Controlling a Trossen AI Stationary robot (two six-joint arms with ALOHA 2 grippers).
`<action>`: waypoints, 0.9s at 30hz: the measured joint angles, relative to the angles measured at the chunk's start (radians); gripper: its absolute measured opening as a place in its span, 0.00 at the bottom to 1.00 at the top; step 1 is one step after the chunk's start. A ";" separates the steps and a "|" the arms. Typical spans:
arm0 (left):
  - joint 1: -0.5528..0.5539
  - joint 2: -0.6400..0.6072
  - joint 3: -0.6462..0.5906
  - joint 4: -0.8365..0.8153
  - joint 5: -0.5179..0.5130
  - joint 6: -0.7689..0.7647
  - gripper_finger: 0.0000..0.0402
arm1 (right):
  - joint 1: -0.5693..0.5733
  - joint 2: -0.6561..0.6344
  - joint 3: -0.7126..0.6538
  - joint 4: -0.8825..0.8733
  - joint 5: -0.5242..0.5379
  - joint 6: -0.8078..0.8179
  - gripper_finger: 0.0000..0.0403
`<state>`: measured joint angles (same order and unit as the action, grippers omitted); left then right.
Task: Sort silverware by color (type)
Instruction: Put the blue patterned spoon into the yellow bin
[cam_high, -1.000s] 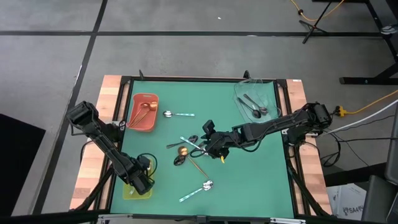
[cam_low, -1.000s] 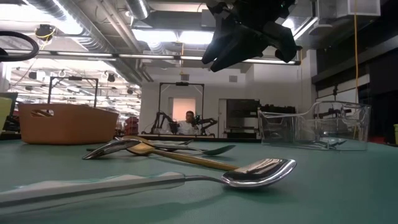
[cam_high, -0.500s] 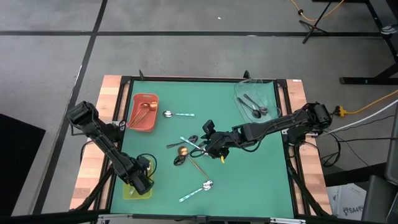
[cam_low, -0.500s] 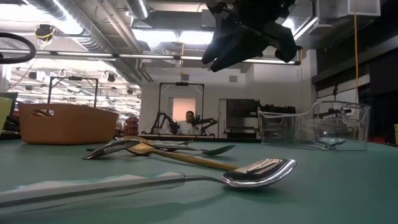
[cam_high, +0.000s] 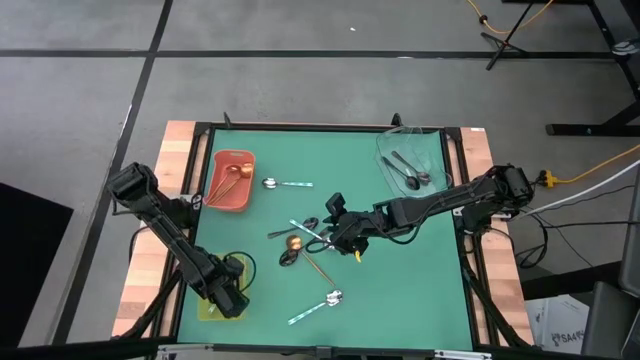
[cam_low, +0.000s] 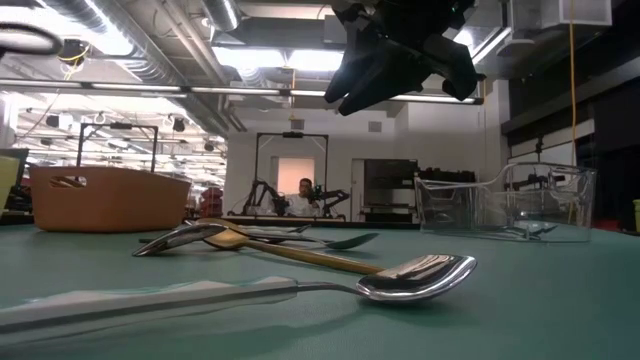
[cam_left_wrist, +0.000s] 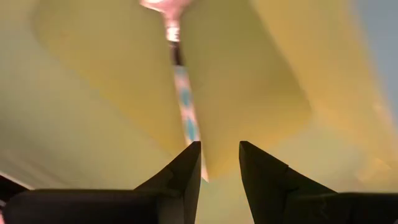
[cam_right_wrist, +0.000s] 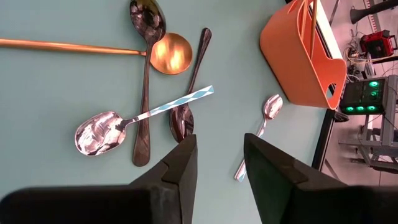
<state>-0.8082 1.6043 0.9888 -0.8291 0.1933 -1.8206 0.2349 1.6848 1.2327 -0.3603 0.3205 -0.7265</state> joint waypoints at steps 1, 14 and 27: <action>0.000 0.000 0.014 0.000 0.000 0.012 0.26 | 0.000 0.000 0.000 0.000 0.000 0.000 0.31; 0.004 0.000 0.138 -0.001 -0.055 0.135 0.26 | 0.000 0.000 0.000 0.000 0.000 0.000 0.31; 0.119 0.000 0.143 0.000 -0.082 0.334 0.26 | 0.000 0.000 0.000 0.000 0.000 0.000 0.31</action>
<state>-0.6893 1.6043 1.1316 -0.8295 0.1112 -1.4862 0.2350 1.6848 1.2327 -0.3607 0.3204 -0.7265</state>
